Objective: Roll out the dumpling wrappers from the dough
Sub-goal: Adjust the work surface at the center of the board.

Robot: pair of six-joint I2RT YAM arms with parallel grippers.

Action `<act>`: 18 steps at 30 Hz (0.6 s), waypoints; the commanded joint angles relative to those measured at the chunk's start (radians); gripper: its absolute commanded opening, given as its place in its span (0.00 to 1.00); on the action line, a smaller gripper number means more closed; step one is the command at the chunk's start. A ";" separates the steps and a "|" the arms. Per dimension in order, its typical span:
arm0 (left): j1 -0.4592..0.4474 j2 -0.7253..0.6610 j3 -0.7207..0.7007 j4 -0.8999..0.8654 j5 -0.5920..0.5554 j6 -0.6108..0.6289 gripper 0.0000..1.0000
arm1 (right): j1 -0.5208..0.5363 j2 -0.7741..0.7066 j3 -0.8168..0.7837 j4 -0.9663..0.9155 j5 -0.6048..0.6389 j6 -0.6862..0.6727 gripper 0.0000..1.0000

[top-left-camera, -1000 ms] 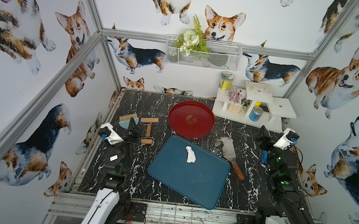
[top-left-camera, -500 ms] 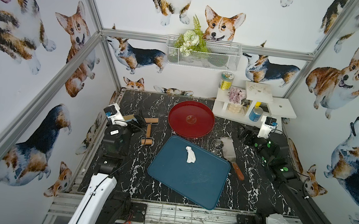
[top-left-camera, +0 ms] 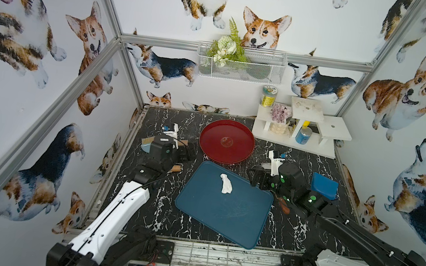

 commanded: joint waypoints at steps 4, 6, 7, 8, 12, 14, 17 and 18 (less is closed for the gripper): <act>-0.064 0.094 -0.009 -0.041 -0.081 0.006 1.00 | 0.078 -0.038 -0.055 -0.081 0.045 0.134 1.00; -0.064 0.148 -0.001 -0.059 -0.077 0.014 1.00 | 0.085 -0.056 -0.074 -0.113 0.055 0.153 1.00; -0.064 0.173 -0.002 -0.059 -0.067 0.016 1.00 | 0.087 -0.067 -0.086 -0.134 0.058 0.167 1.00; -0.064 0.193 -0.003 -0.053 -0.056 0.017 1.00 | 0.087 -0.078 -0.098 -0.150 0.061 0.178 1.00; -0.063 0.263 0.002 -0.041 -0.028 0.018 1.00 | 0.087 -0.123 -0.144 -0.205 0.078 0.220 1.00; -0.057 0.293 -0.001 -0.038 -0.025 0.021 1.00 | 0.087 -0.146 -0.170 -0.222 0.089 0.237 0.99; -0.035 0.332 -0.012 -0.033 0.006 0.024 1.00 | 0.087 -0.166 -0.198 -0.249 0.100 0.264 0.98; -0.029 0.340 -0.018 -0.027 0.018 0.022 1.00 | 0.087 -0.170 -0.205 -0.254 0.101 0.269 0.98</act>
